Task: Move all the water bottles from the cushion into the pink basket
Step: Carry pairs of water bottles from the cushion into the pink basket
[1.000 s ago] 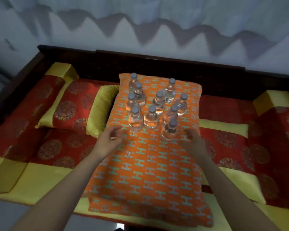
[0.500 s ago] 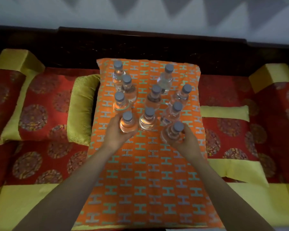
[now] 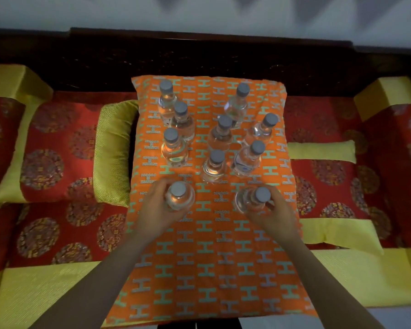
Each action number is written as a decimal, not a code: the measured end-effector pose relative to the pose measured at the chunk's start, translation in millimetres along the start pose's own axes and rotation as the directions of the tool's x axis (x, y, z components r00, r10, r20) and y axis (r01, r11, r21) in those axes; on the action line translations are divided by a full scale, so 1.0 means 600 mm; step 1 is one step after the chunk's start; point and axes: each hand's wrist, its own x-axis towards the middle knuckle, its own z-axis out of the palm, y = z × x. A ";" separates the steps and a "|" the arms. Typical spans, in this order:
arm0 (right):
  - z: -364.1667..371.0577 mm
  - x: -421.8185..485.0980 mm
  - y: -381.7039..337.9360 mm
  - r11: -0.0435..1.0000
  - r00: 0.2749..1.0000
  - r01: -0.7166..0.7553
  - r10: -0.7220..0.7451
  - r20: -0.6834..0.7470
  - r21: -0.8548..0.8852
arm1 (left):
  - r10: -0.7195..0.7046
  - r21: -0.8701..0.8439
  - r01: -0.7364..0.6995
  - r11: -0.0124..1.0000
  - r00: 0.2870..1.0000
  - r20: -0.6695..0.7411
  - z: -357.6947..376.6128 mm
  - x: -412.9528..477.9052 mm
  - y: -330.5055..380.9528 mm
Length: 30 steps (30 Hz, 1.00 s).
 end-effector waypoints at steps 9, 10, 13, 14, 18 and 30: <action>0.008 -0.005 -0.017 0.980 0.997 -0.080 0.079 0.011 0.185 | -0.187 -0.118 0.192 0.974 0.981 0.056 -0.012 0.011 0.007; 0.006 -0.008 -0.021 0.981 0.997 -0.073 0.075 -0.002 0.178 | -0.184 -0.125 0.188 0.974 0.982 0.049 -0.014 0.009 0.005; -0.003 -0.018 -0.029 0.979 0.994 -0.088 0.099 -0.053 0.186 | -0.191 -0.159 0.196 0.968 0.980 0.045 -0.023 0.003 0.012; -0.008 -0.021 -0.032 0.974 0.990 -0.106 0.121 -0.066 0.198 | -0.190 -0.185 0.195 0.963 0.981 0.044 -0.025 0.002 0.017; -0.041 -0.036 -0.030 0.959 0.972 -0.152 0.189 -0.141 0.240 | -0.140 -0.212 0.147 0.966 0.989 0.049 -0.031 0.003 0.052; -0.258 -0.183 0.003 0.918 0.794 -0.151 0.334 -0.508 0.367 | 0.141 -0.241 -0.096 0.966 0.973 0.180 0.071 0.016 0.254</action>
